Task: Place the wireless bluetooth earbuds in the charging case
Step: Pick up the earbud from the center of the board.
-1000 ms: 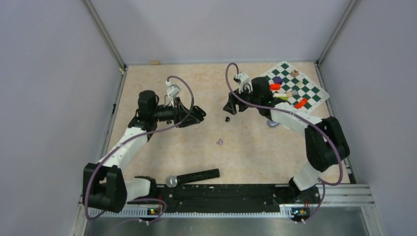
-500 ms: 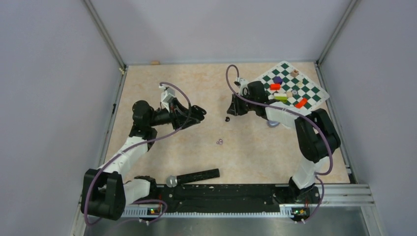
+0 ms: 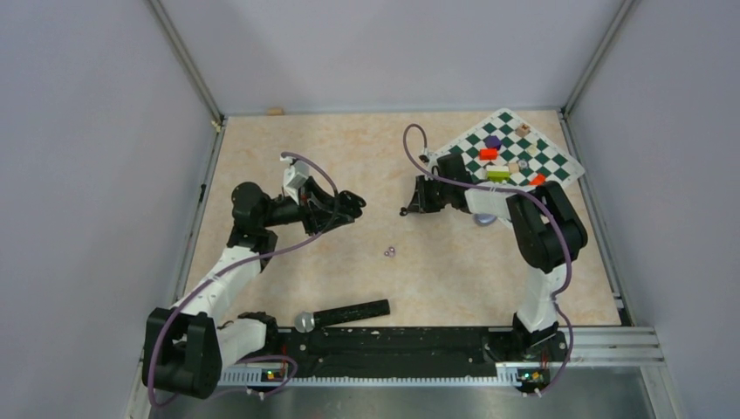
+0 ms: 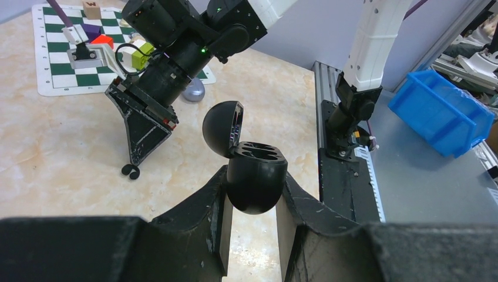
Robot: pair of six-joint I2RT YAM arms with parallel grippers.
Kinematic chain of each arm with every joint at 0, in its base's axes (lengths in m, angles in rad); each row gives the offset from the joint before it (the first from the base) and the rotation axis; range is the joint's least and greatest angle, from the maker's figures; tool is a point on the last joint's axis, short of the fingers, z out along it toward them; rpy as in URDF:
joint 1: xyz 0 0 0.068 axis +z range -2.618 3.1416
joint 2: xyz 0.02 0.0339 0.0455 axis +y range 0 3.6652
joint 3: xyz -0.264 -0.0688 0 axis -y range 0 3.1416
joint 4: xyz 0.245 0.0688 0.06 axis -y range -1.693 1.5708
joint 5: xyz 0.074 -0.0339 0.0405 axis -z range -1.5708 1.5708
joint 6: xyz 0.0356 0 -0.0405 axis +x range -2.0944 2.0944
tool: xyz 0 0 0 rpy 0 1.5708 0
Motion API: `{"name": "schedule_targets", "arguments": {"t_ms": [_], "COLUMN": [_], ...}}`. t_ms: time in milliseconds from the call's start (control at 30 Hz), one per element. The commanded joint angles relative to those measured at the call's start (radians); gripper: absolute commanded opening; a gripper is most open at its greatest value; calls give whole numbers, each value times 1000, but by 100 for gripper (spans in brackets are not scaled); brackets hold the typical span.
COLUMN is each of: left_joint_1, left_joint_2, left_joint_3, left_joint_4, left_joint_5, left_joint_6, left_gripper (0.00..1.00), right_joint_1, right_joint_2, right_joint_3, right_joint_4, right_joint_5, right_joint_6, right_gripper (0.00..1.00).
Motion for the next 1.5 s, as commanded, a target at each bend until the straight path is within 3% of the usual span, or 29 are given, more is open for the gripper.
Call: {"name": "schedule_targets", "arguments": {"t_ms": [0, 700, 833, 1000, 1200, 1467], "left_joint_1": [-2, -7, -7, -7, -8, -43], "left_joint_2": [-31, -41, -44, -42, -36, -2], "left_joint_3": [-6, 12, 15, 18, 26, 84], "left_joint_4": [42, -55, -64, -76, -100, -258], "left_joint_5": [15, 14, 13, 10, 5, -30], "left_joint_6": [34, 131, 139, 145, 155, 244], "left_gripper": [0, 0, 0, 0, 0, 0], "right_joint_1": [-8, 4, 12, 15, 14, 26], "right_joint_2": [29, 100, 103, 78, -71, -426], "right_joint_3": [5, 19, 20, 15, 48, 57], "right_joint_4": [23, 29, 33, 51, 16, -28], "right_joint_5": [18, -86, -100, -127, -161, -158], "right_joint_6": [26, 34, 37, 40, -35, -245], "right_gripper": [18, 22, 17, 1, 0, 0]}}
